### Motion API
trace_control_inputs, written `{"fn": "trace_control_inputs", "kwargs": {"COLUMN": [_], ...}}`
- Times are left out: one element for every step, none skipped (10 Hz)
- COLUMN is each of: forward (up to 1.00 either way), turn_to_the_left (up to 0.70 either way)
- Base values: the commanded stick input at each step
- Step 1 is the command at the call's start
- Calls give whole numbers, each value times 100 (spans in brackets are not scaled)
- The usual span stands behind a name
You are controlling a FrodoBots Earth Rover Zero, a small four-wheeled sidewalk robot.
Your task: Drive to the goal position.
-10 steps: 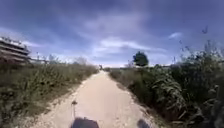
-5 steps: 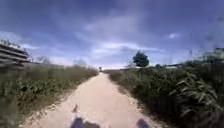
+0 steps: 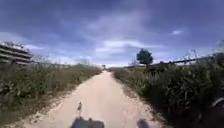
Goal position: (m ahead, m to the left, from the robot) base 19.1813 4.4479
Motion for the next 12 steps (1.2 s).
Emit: {"fn": "trace_control_inputs", "kwargs": {"forward": [85, 85, 85, 85, 85, 85, 85, 85, 85, 85, 84, 75], "turn_to_the_left": [-12, 0, 0, 0, 0, 0, 0, 0, 0, 0, 0, 0]}}
